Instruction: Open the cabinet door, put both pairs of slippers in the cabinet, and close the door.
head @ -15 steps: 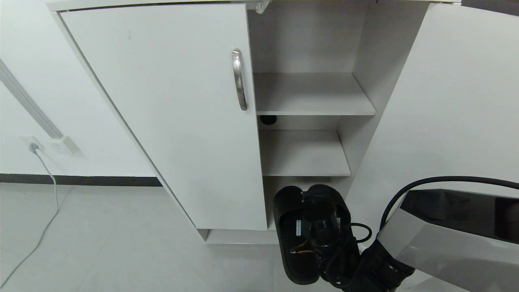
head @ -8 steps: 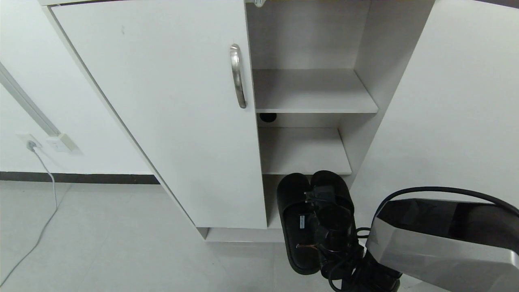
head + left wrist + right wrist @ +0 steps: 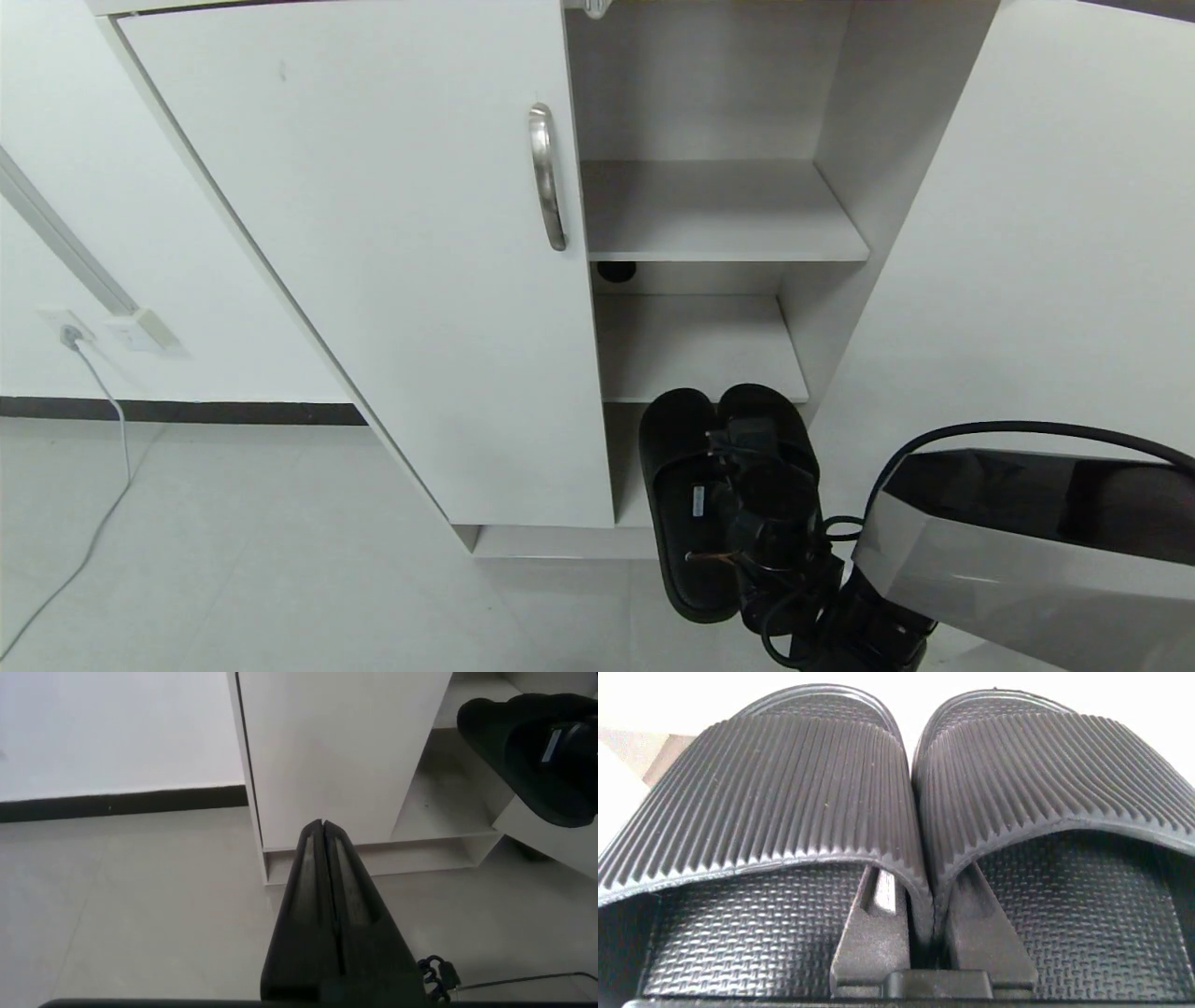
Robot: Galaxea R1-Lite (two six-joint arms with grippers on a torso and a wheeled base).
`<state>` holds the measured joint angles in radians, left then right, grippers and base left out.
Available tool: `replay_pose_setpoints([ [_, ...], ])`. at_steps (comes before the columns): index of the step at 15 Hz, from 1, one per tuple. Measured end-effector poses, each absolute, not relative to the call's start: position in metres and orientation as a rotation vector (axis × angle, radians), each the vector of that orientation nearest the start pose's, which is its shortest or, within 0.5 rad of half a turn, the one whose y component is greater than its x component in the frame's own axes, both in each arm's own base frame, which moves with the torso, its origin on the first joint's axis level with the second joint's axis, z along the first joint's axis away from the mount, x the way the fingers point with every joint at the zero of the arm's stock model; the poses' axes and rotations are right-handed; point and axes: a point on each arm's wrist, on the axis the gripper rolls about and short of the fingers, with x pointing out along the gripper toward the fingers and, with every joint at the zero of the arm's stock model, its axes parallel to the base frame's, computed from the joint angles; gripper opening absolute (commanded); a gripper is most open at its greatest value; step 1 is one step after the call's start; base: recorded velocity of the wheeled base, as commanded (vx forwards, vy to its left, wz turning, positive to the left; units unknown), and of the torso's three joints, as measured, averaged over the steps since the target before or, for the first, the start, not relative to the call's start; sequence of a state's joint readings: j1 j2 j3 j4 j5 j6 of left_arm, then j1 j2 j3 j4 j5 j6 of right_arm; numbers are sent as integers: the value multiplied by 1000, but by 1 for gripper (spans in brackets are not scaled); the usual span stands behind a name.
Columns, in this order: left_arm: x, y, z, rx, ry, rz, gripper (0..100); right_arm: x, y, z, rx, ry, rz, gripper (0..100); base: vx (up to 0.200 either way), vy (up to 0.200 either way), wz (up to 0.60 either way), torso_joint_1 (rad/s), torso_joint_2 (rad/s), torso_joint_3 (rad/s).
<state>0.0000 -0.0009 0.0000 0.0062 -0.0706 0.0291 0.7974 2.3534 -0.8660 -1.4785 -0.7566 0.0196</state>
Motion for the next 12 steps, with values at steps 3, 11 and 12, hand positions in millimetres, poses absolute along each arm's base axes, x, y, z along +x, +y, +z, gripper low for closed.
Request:
replay_pose_setpoints([
  [3,-23,-2,75,29,7,-72,0,288,274,46,15,5,45,0,200,0,0,4,-1,1],
  [11,-23,-2,75,28,4,-71,0,314,266,43,-5,27,-13,0,0,0,0,0,0,0],
  [12,-23,-2,75,27,4,-71,0,322,267,44,-6,30,-24,0,0,0,0,0,0,0],
])
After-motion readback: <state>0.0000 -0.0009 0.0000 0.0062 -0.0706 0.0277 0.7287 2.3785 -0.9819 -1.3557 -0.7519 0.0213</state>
